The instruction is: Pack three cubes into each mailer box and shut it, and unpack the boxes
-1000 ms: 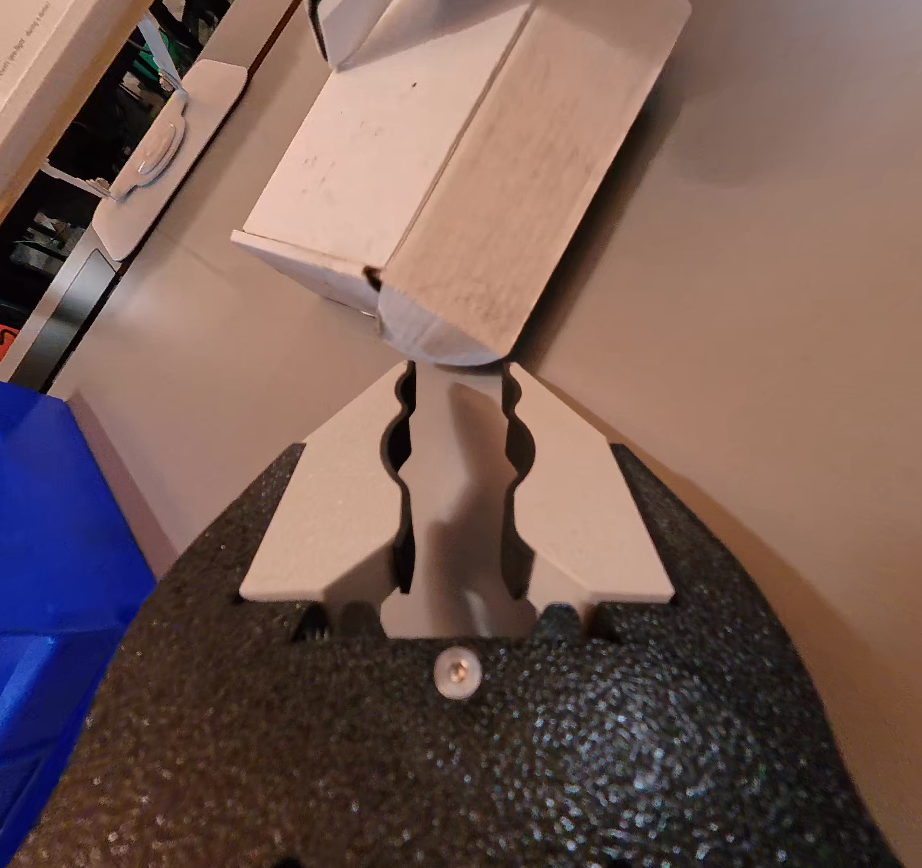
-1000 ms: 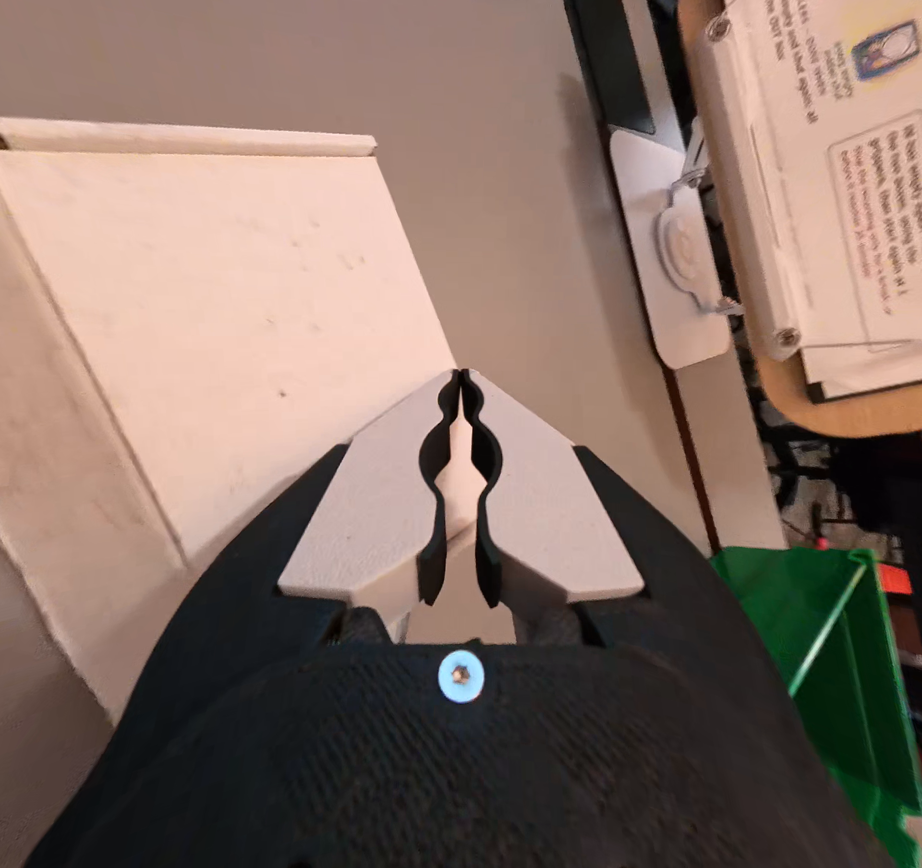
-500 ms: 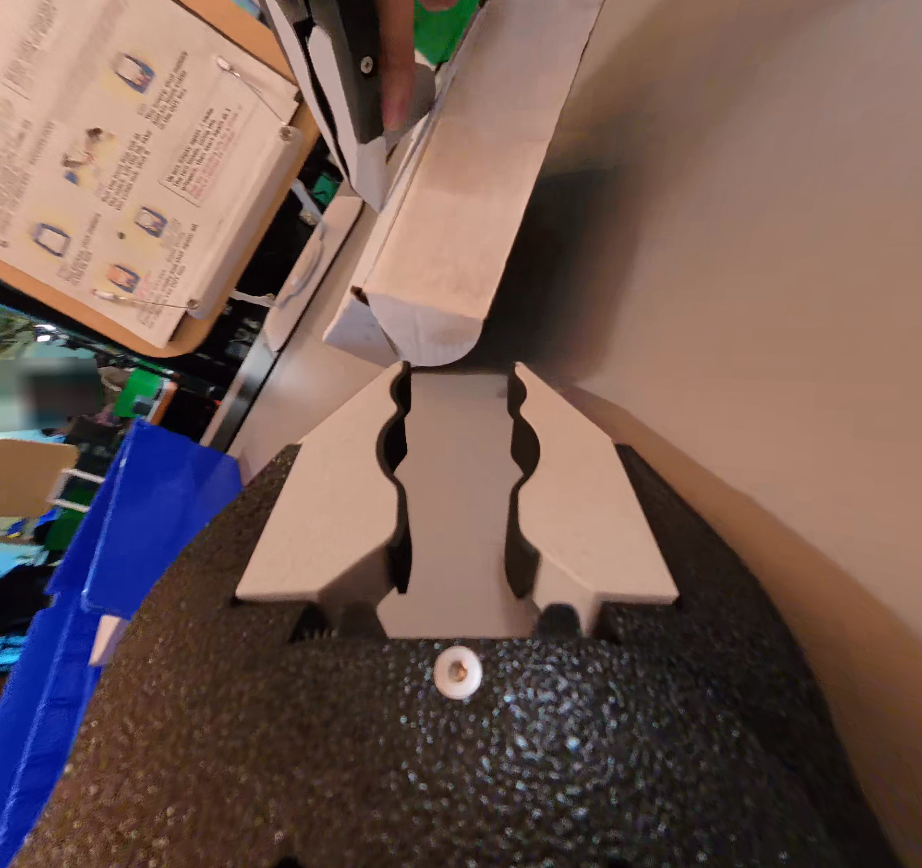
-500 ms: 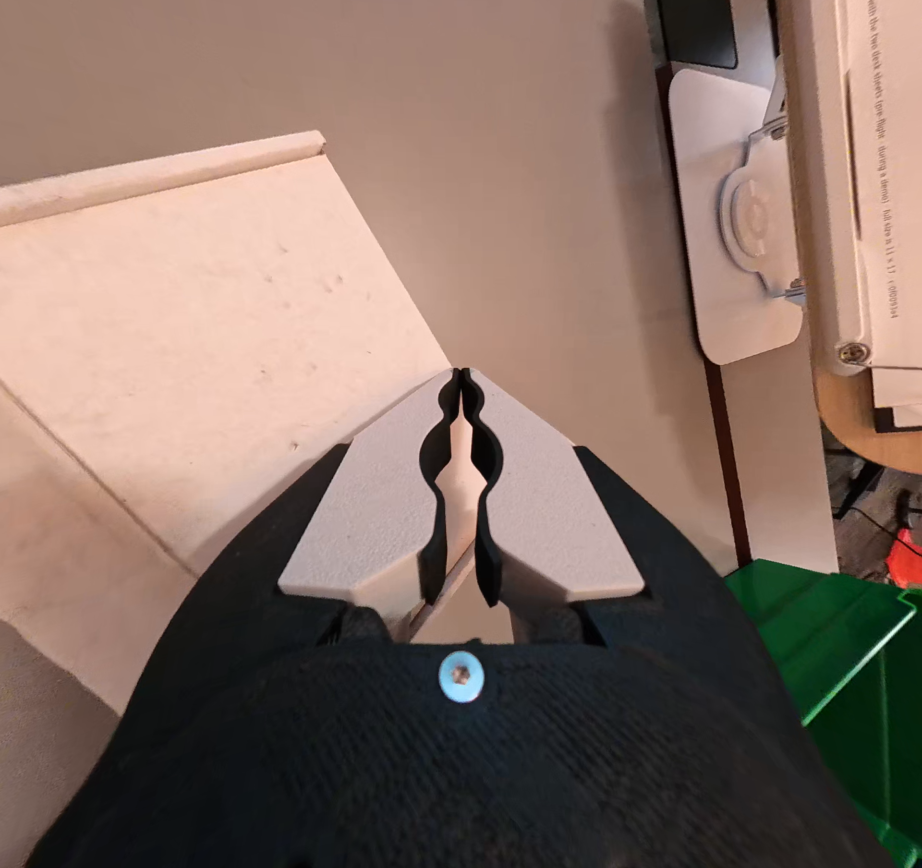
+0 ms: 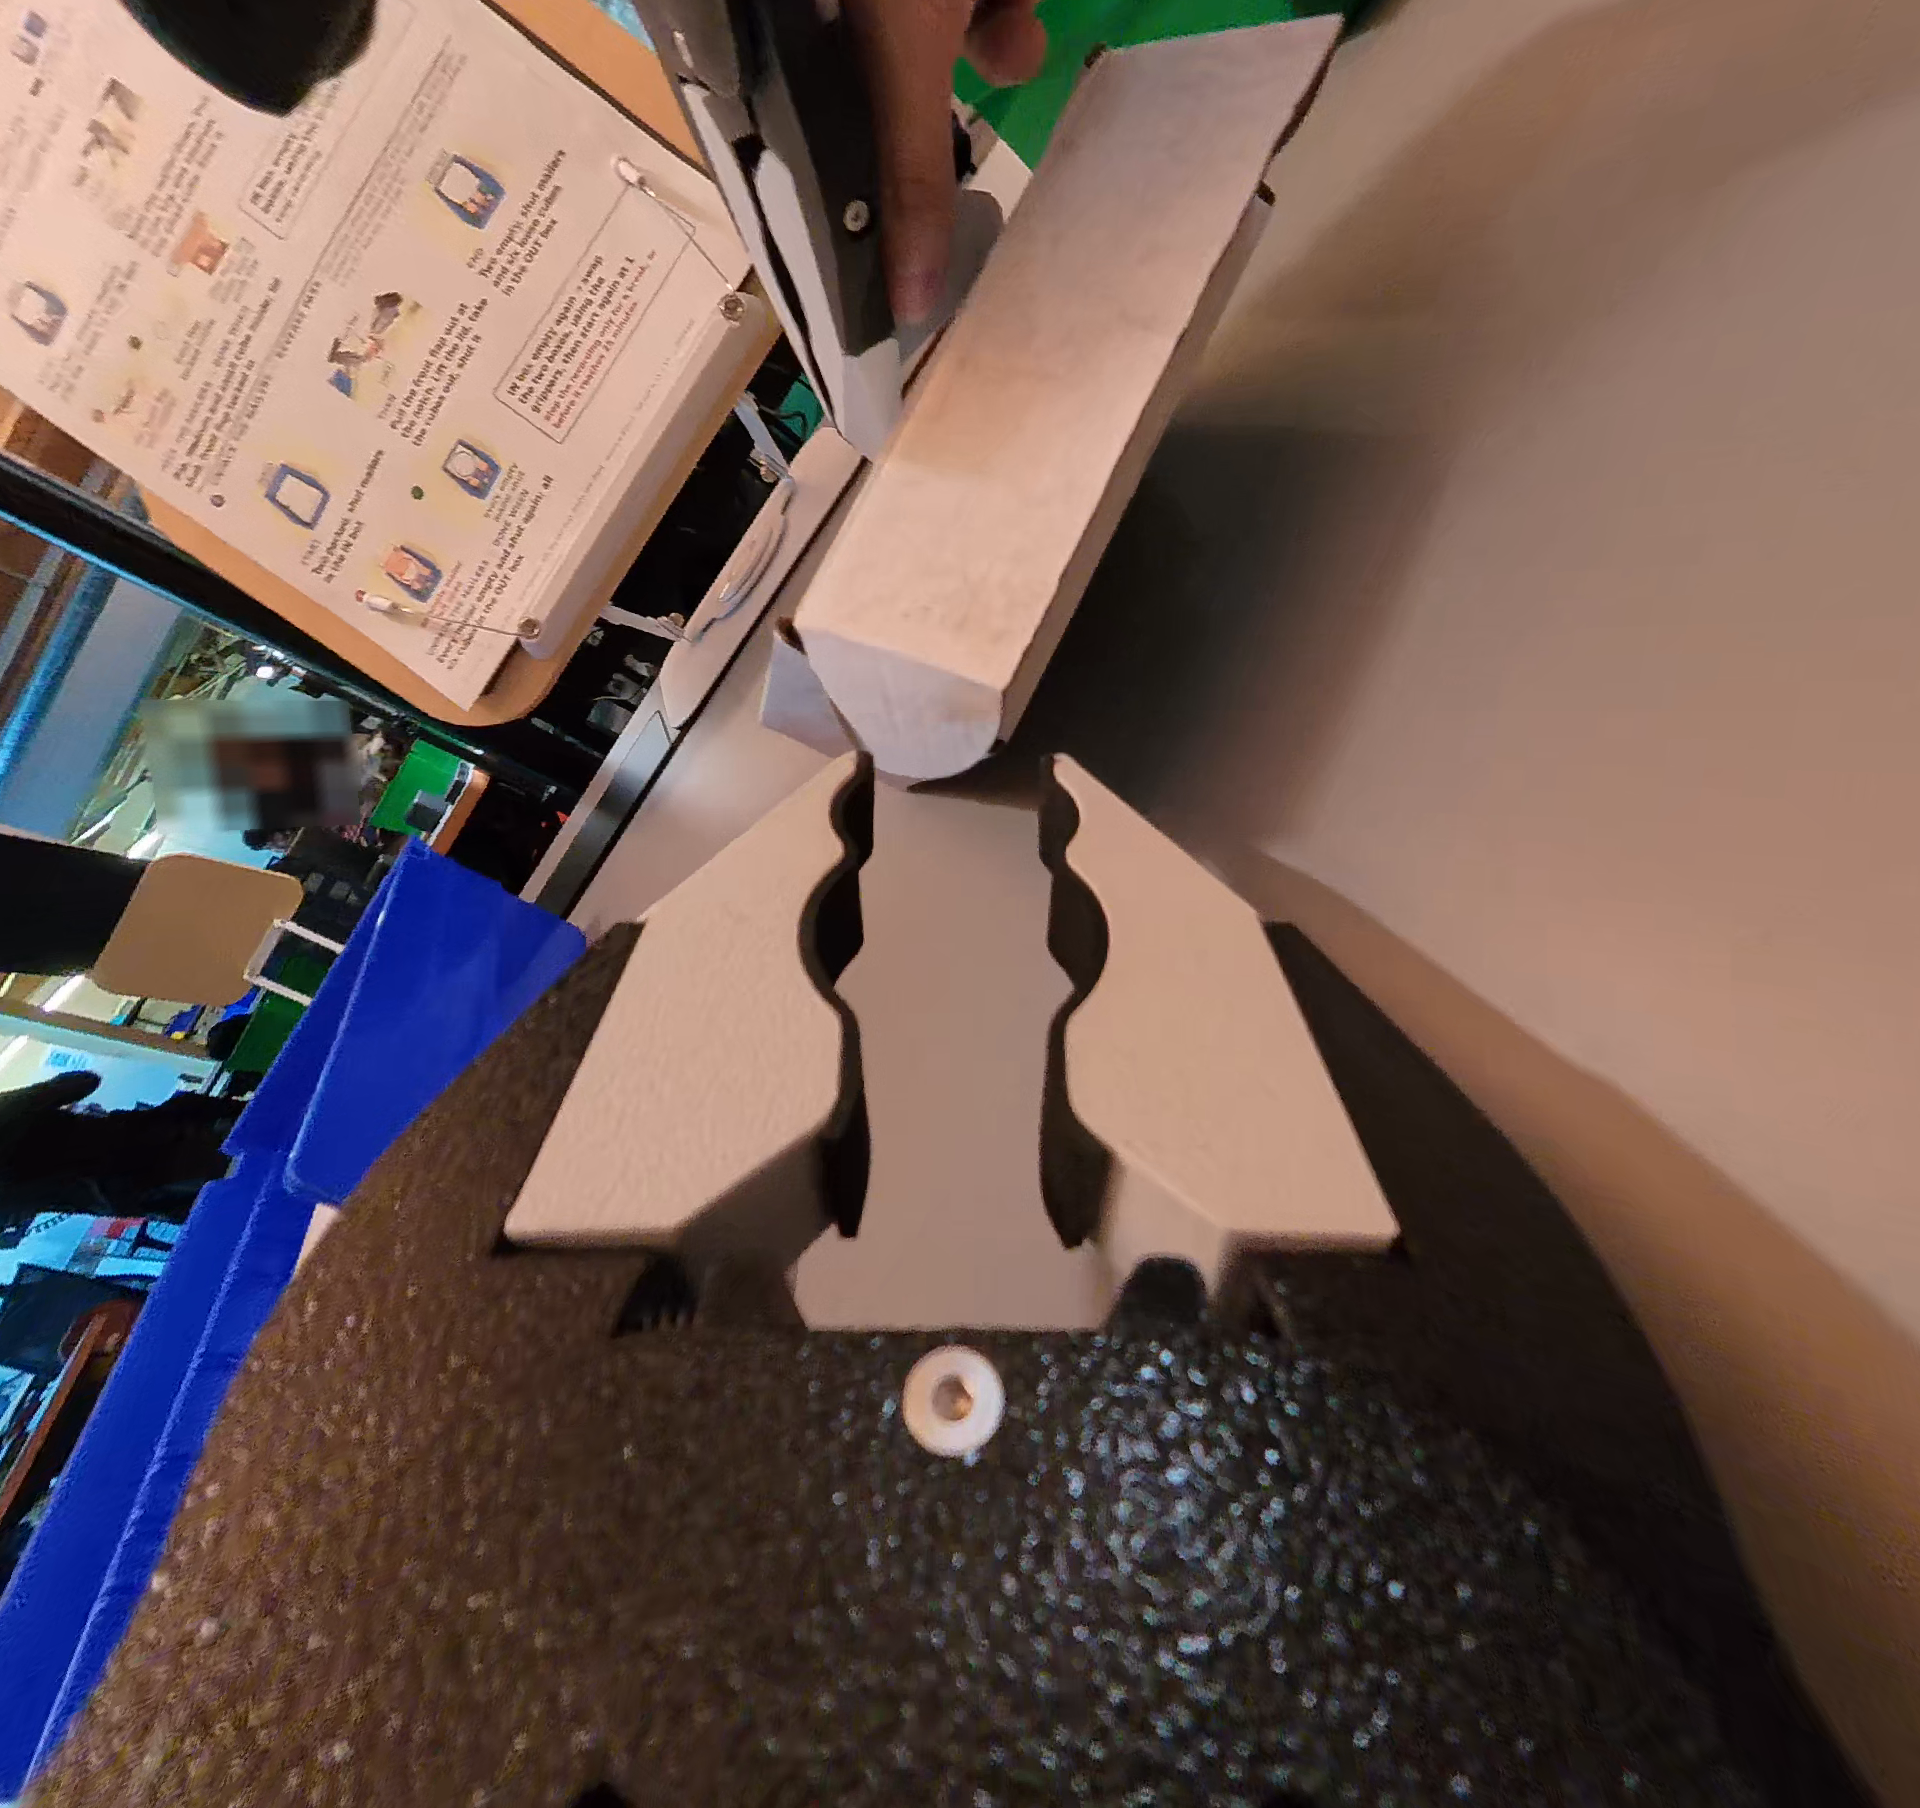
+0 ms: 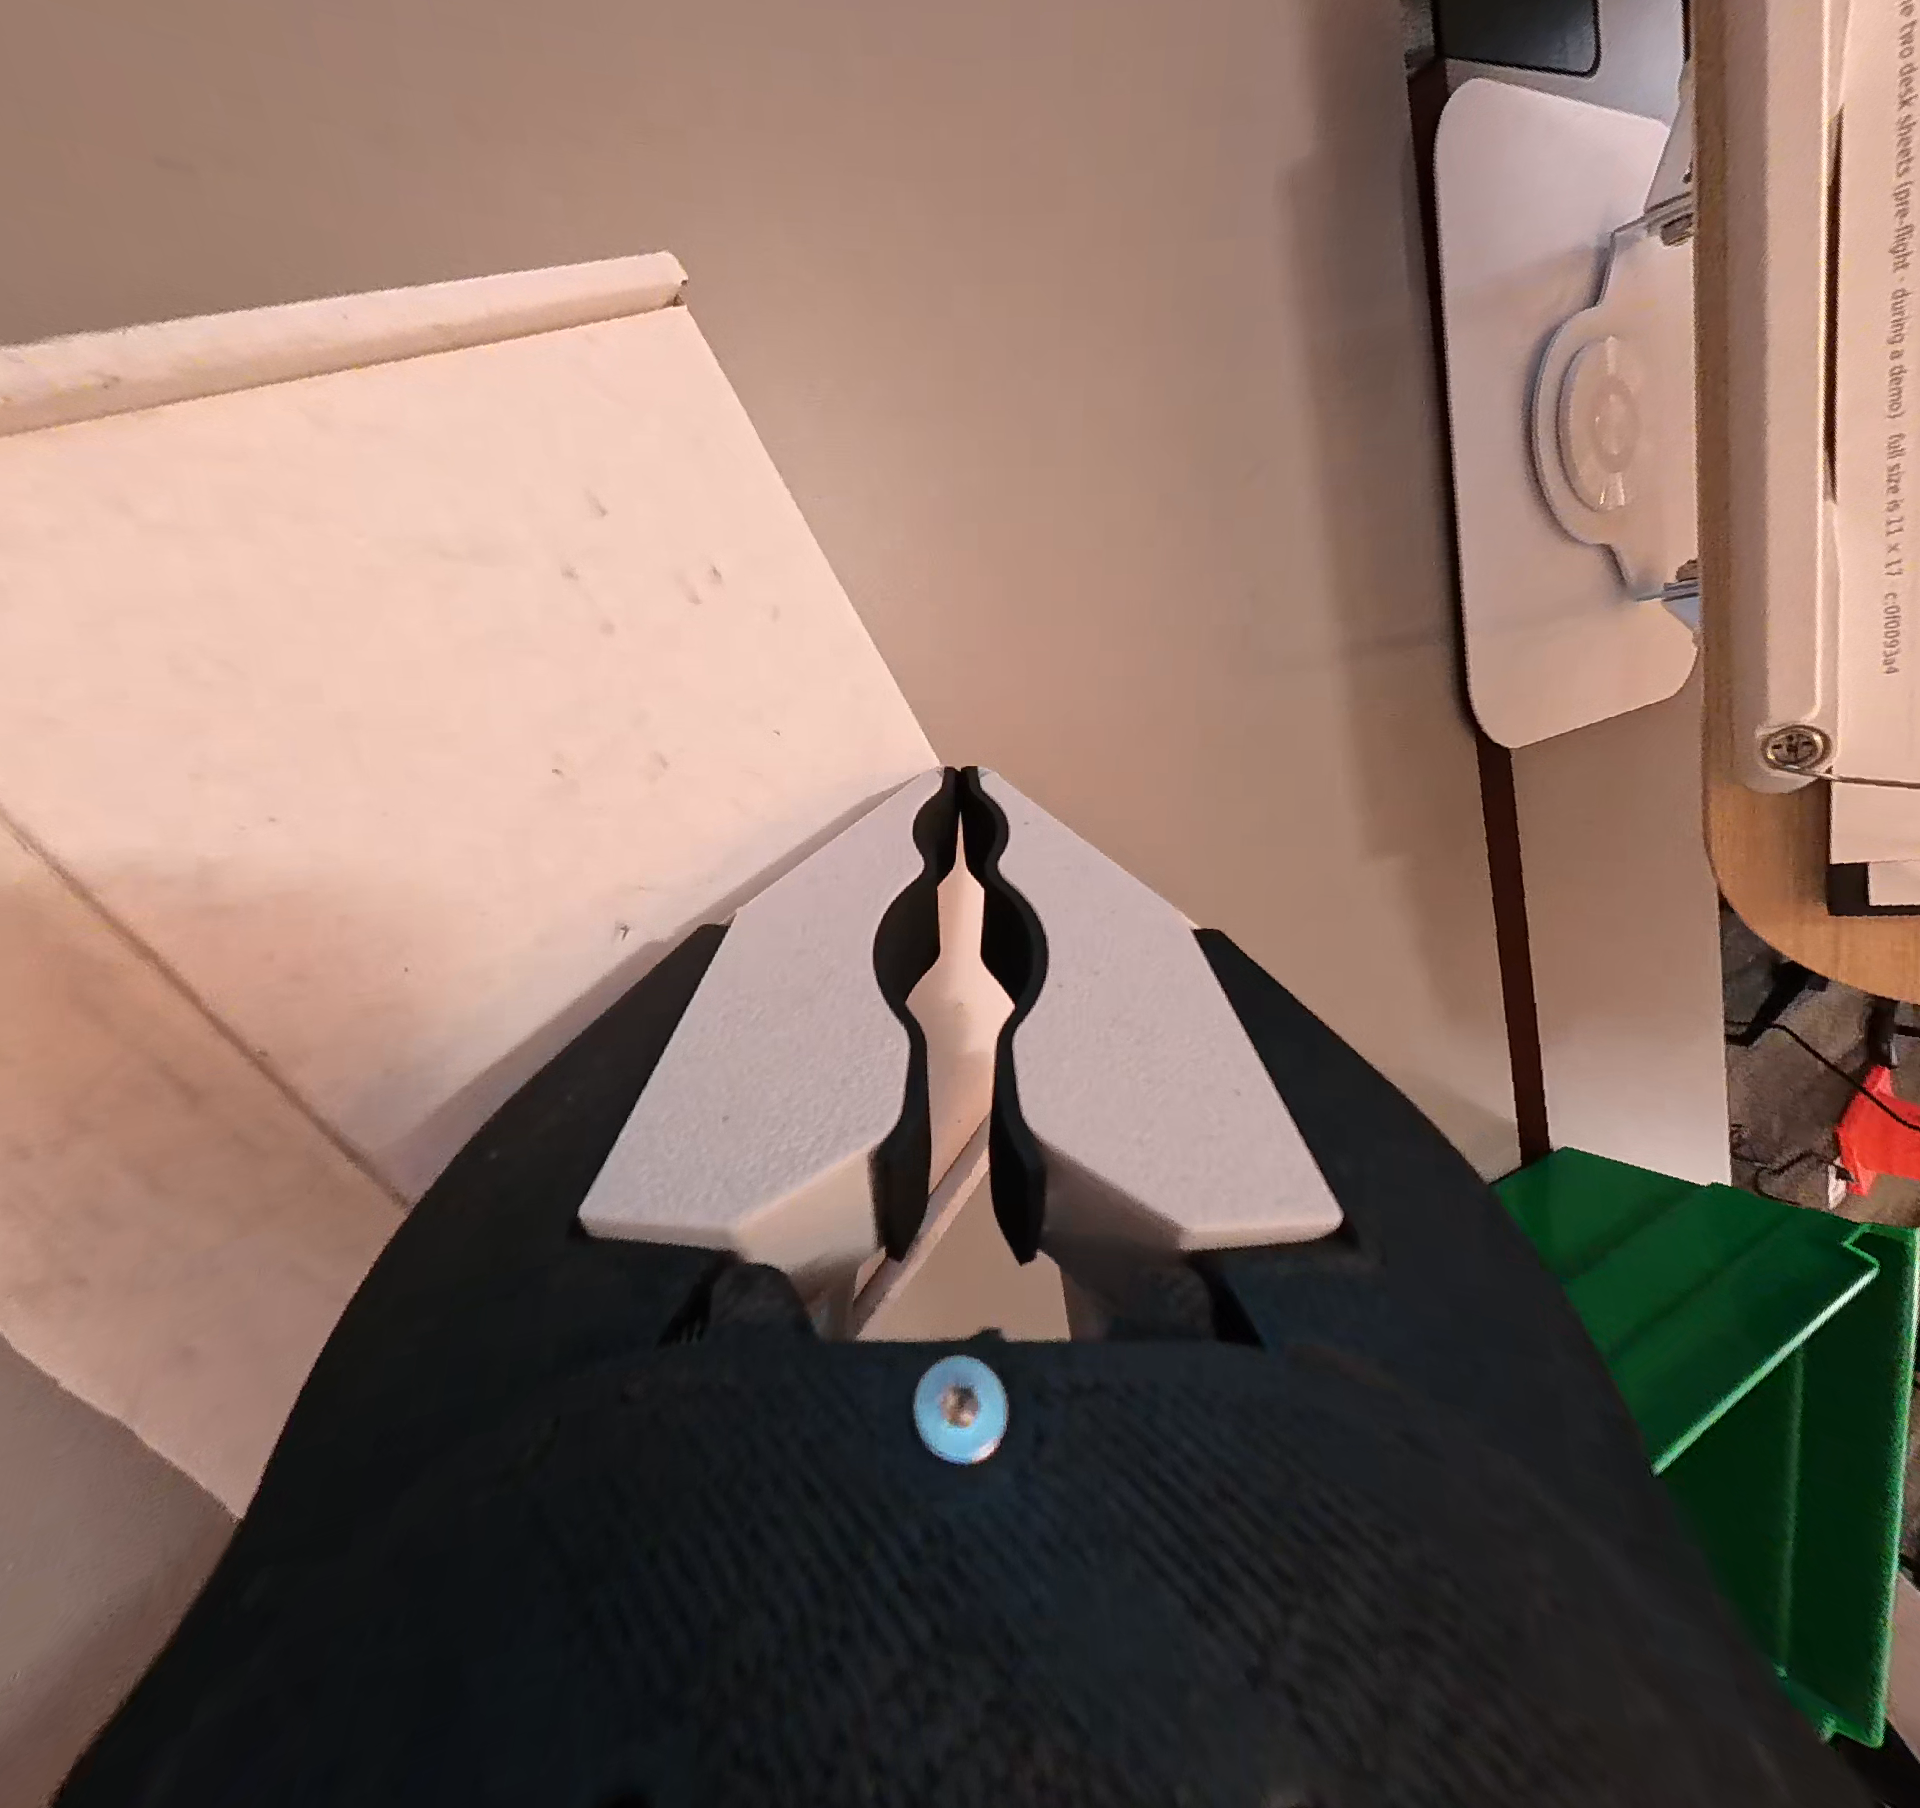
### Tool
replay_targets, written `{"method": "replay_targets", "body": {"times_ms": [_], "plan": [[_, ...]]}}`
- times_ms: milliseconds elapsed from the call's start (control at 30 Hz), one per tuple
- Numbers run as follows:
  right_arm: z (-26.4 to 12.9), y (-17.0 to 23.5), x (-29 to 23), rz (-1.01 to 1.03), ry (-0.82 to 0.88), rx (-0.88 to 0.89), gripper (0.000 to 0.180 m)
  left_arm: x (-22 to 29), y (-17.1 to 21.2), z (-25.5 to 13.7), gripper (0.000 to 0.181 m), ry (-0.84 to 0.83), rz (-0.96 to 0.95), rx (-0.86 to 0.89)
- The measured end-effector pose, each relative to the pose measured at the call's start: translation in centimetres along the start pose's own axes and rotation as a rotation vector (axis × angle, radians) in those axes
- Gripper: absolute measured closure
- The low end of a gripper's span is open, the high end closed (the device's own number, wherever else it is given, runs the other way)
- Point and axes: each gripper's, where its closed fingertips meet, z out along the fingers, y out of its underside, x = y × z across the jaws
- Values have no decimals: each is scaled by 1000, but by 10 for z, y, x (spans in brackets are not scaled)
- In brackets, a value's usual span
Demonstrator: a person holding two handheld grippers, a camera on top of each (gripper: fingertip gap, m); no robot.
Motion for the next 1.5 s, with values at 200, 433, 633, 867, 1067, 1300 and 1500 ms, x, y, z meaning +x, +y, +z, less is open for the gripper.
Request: {"method": "replay_targets", "body": {"times_ms": [200,433,633,867,1067,1300,1500], "plan": [[0,0,0,2,4,-4,180,6,-4,2,155,-30,77,-13],[0,0,0,10,7,-9,180,-2,3,16,164,-124,102,-108],[0,0,0,11,41,-32,180,-3,0,12,173,-103,24,-105],[0,0,-1,-5,65,-66,180,4,-16,5,175,25,-177,-89],[1,0,-1,-7,52,-84,180,6,-23,5,175,92,-346,-61],[2,0,0,-50,68,-109,180,3,-17,10,175,-25,-157,-65],[3,0,1,-43,73,-109,180,-1,-11,12,174,24,-220,-50]]}}
